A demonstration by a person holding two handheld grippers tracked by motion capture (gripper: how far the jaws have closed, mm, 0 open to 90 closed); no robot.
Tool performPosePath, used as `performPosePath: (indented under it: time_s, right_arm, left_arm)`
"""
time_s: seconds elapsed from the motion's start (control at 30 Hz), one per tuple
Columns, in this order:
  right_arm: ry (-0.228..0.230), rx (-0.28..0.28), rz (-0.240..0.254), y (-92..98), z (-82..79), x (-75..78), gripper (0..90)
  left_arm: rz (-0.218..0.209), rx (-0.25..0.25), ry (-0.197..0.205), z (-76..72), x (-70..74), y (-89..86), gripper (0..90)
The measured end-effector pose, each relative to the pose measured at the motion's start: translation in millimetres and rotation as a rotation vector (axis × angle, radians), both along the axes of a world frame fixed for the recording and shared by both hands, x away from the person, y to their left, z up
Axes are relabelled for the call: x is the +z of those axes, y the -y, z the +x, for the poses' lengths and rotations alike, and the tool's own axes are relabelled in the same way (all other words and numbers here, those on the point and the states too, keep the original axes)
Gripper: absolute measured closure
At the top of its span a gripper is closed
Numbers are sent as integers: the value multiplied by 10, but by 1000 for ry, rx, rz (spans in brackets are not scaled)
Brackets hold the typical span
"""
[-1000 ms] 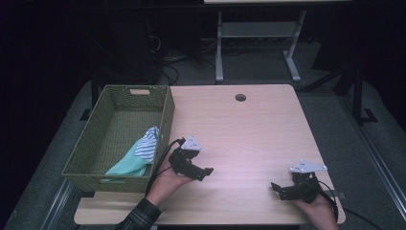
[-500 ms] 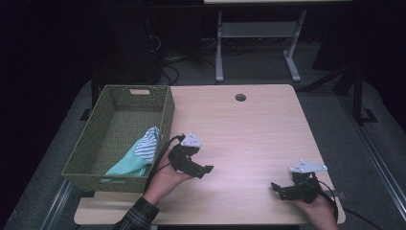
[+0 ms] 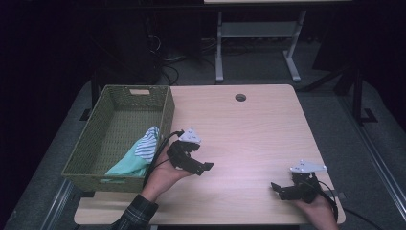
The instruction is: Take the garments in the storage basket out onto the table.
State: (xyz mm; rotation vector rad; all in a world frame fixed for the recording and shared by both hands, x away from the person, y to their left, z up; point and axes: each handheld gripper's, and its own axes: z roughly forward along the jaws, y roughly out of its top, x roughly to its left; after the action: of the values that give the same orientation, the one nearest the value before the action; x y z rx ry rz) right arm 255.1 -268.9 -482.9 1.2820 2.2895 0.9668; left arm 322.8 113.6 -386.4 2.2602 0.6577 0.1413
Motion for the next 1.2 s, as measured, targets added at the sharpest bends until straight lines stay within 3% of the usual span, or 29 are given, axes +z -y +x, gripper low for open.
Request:
performPosePath:
  time_s: [0.37, 0.67, 1.2]
  right_arm:
    - [1, 0, 0, 0, 1, -1, 27]
    - [1, 0, 0, 1, 1, 0, 27]
    - [0, -1, 1, -1, 0, 0, 27]
  left_arm:
    - [-25, -19, 0, 39, 125, -37, 139]
    - [17, -46, 15, 71, 225, -76, 139]
    - [5, -1, 17, 124, 360, -313, 138]
